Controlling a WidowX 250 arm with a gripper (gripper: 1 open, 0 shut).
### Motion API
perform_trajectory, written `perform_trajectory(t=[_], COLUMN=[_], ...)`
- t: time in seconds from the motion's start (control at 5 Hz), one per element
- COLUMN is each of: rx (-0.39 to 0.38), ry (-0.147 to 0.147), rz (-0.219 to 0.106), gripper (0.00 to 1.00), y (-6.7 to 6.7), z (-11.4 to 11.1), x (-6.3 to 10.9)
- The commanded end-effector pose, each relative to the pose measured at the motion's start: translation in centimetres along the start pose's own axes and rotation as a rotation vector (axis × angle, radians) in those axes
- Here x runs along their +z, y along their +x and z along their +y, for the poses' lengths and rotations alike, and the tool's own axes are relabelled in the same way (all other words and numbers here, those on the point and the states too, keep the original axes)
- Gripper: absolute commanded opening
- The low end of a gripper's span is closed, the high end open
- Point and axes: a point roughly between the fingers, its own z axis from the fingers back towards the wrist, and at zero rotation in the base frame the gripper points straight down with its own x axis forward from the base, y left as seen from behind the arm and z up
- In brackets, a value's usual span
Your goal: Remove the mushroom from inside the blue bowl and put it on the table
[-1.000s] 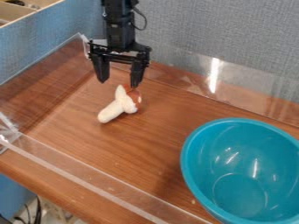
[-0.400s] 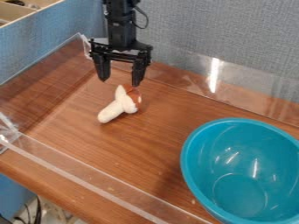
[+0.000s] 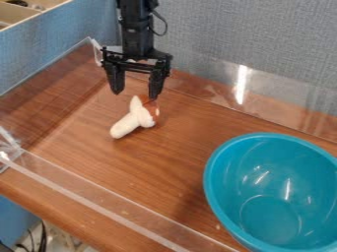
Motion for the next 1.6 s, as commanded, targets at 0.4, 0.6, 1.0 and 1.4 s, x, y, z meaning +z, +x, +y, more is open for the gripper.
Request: perform_trajectory(t=[0.4,0.6,1.0,1.4], rx=[-0.022,-0.014,0.0,0.01], ry=[0.033,0.032,0.028,0.029], rz=[-0.071,-0.071,-0.068,-0.06], gripper=[1.0,1.0,1.0,1.0], y=[0.44,0.68,1.08,1.37], z=[-1.18,-1.15,-1.18,-1.18], x=[3.15,3.08,2.76,2.21])
